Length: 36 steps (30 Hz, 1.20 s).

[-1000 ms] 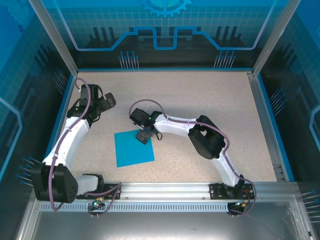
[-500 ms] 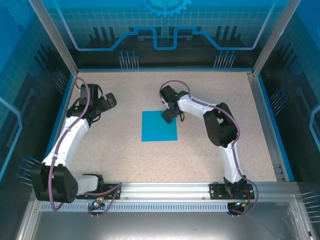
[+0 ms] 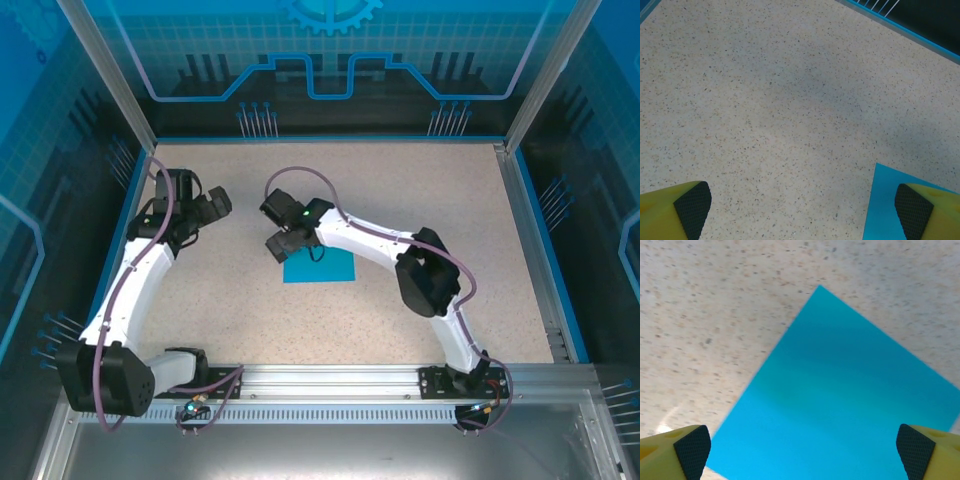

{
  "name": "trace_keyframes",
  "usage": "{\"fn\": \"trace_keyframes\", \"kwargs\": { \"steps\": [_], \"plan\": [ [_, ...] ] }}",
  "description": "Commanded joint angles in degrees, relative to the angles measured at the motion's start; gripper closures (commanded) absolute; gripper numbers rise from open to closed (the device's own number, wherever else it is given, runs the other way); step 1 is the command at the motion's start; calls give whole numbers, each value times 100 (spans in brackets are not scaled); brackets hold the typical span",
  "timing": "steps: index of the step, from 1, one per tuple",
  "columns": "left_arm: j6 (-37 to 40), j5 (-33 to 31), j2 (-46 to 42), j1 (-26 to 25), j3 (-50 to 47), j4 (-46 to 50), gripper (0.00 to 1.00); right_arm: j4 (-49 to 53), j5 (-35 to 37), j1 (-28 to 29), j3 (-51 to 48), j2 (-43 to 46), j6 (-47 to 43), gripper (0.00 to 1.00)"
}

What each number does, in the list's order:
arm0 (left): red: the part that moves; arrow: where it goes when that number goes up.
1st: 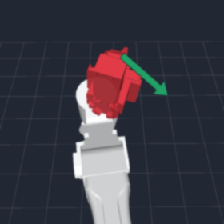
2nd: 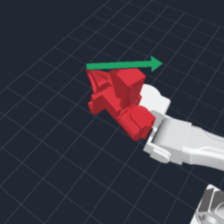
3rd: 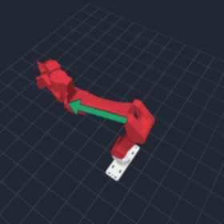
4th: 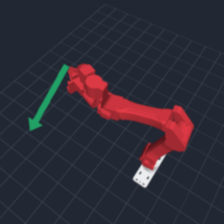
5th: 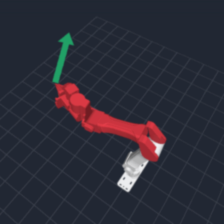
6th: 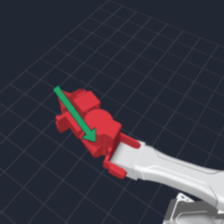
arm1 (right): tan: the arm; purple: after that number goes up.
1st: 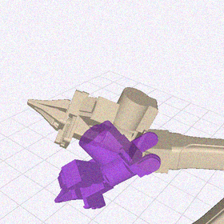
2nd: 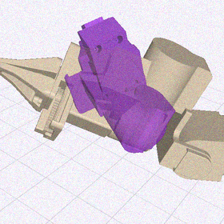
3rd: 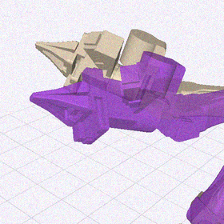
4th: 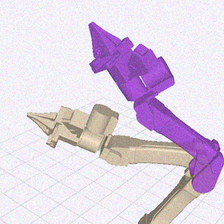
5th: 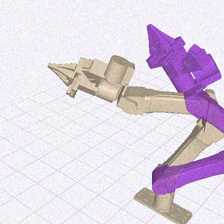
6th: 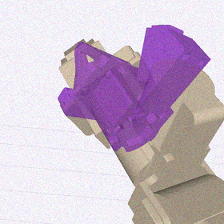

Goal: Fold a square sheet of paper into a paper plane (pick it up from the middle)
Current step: Move the square sheet of paper to the center of the table.

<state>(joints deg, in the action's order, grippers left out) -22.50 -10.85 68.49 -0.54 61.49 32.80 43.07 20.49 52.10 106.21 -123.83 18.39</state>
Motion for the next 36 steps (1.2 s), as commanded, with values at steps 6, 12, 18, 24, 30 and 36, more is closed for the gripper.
{"fn": "trace_keyframes", "kwargs": {
  "steps": [6, 12, 18, 24, 30, 36],
  "plan": [
    [76, 22, -91, -8, 116, 155, 2, 316, -754, -537, -13, -581, 1204, 1],
    [84, 32, -47, -8, 139, 150, 2, 421, -840, -731, -38, -859, 1228, 1],
    [71, 74, 28, -8, 179, 183, 1, 440, -1097, -889, -509, -834, 867, 1],
    [80, 114, 76, 1, 188, 217, 1, 282, -1346, -977, -2022, -136, -567, 2],
    [21, 208, 110, -8, 179, 161, 1, 387, -1399, -1209, -2487, 628, -584, 1],
    [-13, 295, 147, -8, 171, 157, 1, 874, -1627, -1291, -1678, 780, 1077, 1]
  ]
}}
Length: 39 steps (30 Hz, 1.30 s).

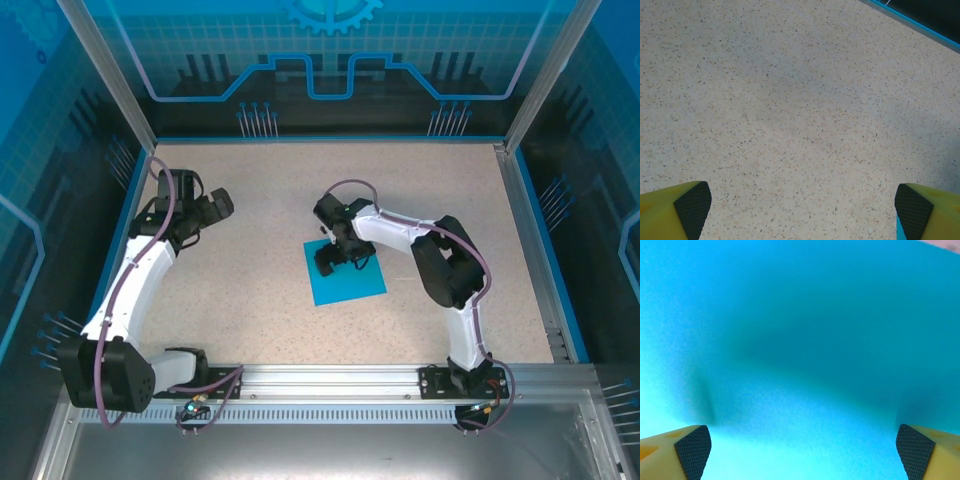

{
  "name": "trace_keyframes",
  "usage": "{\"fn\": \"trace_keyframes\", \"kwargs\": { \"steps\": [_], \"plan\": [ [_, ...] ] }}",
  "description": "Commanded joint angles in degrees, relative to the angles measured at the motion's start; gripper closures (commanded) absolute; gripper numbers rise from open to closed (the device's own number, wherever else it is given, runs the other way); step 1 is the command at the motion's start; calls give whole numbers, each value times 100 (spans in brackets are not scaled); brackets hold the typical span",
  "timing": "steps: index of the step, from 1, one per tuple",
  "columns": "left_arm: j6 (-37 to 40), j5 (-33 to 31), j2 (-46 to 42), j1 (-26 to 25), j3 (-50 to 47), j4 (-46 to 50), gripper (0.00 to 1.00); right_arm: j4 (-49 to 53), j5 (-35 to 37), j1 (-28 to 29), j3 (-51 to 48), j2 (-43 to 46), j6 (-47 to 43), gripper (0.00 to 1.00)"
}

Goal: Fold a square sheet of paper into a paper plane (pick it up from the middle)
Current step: Move the square sheet of paper to the center of the table, then fold the square sheet of paper in half at the center of the table.

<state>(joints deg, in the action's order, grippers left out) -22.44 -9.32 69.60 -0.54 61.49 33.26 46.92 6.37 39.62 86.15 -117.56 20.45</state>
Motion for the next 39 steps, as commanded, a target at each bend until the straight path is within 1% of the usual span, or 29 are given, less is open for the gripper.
{"fn": "trace_keyframes", "kwargs": {
  "steps": [1, 4, 9, 15, 24, 33, 39],
  "plan": [
    [-20, 145, 36, -8, 161, 107, 1, 497, -199, -34, 324, 163, 1034, 0],
    [-20, 149, 36, -8, 125, 107, 2, 618, 3, -33, 276, 130, 1402, 1],
    [-15, 210, 95, -8, 134, 68, 1, 570, -206, -11, 288, -52, 1589, 1],
    [11, 216, 132, -8, 141, 76, 2, 661, -129, -2, 468, -332, 1631, 1],
    [-12, 242, 193, -8, 161, 76, 2, 665, -112, 24, 414, -727, 1537, 0],
    [-38, 341, 218, -8, 144, 76, 2, 390, -277, -24, 49, -1056, 1562, 8],
    [-77, 391, 246, -8, 161, 59, 1, 339, -235, -42, -28, -1043, 1572, 11]
  ]
}}
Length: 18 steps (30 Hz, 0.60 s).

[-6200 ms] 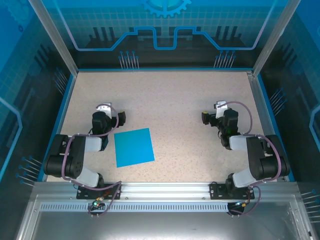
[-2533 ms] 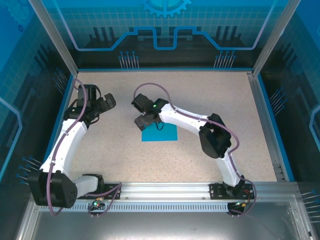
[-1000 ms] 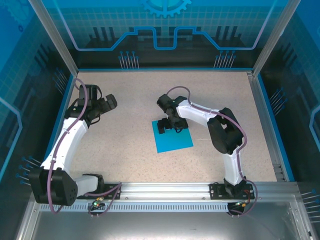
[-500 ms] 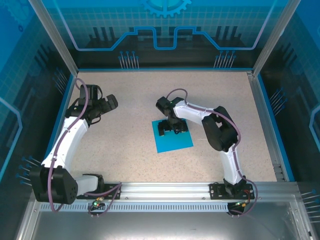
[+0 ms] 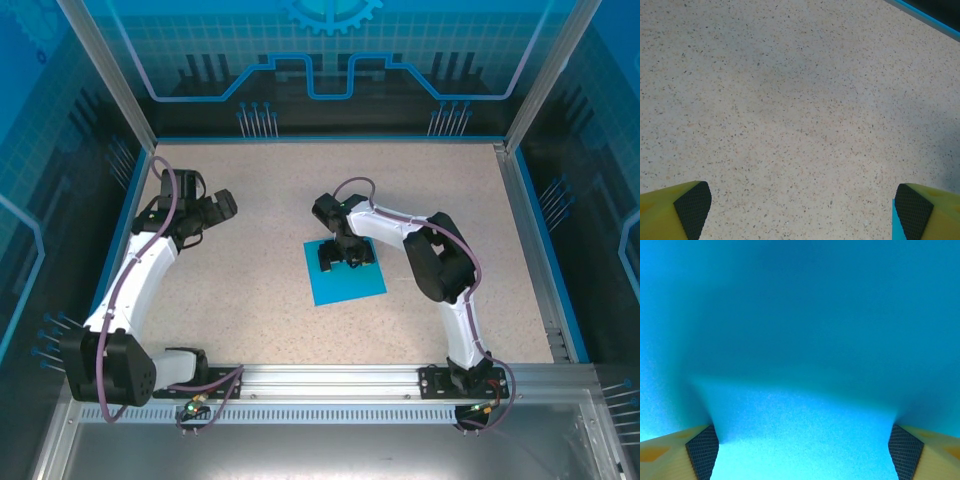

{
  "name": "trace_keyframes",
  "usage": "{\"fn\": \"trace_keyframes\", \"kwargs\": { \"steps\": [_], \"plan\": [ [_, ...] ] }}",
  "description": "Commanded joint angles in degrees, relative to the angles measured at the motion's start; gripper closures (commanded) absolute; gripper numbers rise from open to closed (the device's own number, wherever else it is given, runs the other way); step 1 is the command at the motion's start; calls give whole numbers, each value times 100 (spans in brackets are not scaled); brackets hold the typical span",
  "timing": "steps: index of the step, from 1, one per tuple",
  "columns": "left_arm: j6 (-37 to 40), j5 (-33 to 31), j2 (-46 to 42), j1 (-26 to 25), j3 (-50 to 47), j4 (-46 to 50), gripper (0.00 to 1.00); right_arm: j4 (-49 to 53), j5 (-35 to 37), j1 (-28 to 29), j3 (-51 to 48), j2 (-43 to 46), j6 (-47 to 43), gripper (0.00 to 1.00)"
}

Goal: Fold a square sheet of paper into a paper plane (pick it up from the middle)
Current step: Fold the square sheet of paper in half at the center of the table.

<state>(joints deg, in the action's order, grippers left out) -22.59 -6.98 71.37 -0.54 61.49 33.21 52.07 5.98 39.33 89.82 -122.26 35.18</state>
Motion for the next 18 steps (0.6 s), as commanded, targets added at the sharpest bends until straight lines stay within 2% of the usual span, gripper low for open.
{"fn": "trace_keyframes", "kwargs": {
  "steps": [1, 18],
  "plan": [
    [-70, 175, 70, -7, 159, 62, 1, -194, -194, -18, -415, -556, 91, 11],
    [-179, 309, 86, -8, 117, 52, 2, -279, -117, -142, -537, -277, 42, 24]
  ]
}}
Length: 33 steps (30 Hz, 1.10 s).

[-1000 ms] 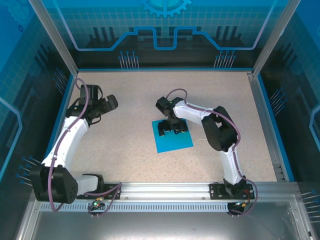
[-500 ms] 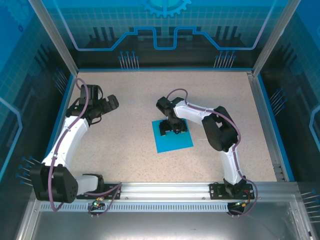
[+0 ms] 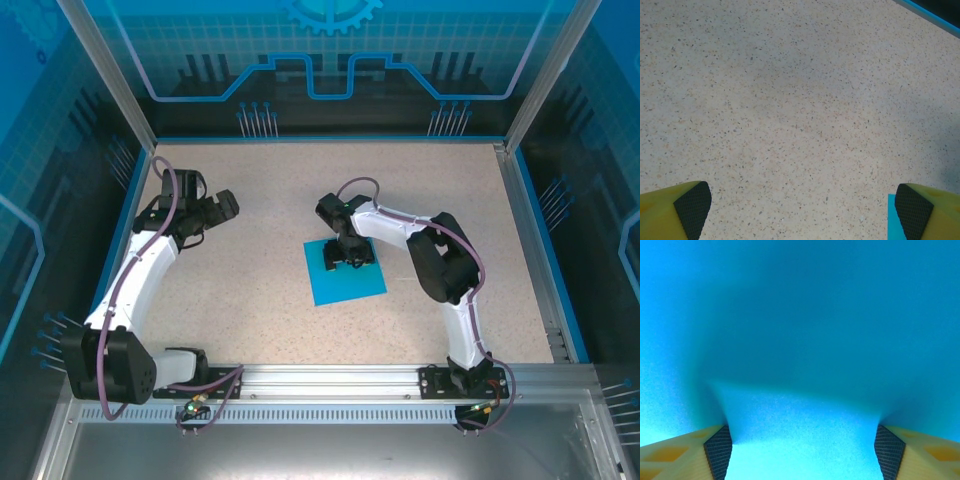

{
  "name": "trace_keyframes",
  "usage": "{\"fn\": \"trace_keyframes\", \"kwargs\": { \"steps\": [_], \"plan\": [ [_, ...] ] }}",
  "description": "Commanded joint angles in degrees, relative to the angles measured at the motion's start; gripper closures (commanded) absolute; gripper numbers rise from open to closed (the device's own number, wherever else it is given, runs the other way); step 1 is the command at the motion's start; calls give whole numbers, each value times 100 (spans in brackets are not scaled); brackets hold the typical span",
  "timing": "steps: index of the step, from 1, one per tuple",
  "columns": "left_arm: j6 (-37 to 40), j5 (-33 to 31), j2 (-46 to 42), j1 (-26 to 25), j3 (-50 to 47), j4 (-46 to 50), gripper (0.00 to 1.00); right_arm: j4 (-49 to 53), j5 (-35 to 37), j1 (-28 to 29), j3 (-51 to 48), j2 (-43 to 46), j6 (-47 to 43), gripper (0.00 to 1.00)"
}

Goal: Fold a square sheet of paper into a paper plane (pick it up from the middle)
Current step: Fold the square sheet of paper in half at the center of the table.

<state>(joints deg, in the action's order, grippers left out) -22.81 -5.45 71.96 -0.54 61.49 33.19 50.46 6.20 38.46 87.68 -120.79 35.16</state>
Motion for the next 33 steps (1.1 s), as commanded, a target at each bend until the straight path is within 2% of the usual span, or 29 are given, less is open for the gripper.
{"fn": "trace_keyframes", "kwargs": {
  "steps": [1, 5, 10, 15, 25, 33],
  "plan": [
    [-158, 174, 28, -8, 107, 47, 1, -94, -112, -50, -285, -397, 36, 24],
    [-176, 176, 37, -8, 108, 34, 1, 88, 31, 36, 20, -134, -47, 22],
    [-155, 183, 20, -7, 139, 60, 2, 230, -151, 103, 472, 195, -305, 10],
    [-146, 169, 25, -6, 144, 82, 2, 363, -173, 134, 566, -20, -240, 1],
    [-159, 195, 133, -8, 170, 55, 1, 431, -109, 247, 547, -580, 52, 1],
    [-154, 202, 175, -8, 150, 49, 1, 300, -68, 211, 292, -841, 224, 9]
  ]
}}
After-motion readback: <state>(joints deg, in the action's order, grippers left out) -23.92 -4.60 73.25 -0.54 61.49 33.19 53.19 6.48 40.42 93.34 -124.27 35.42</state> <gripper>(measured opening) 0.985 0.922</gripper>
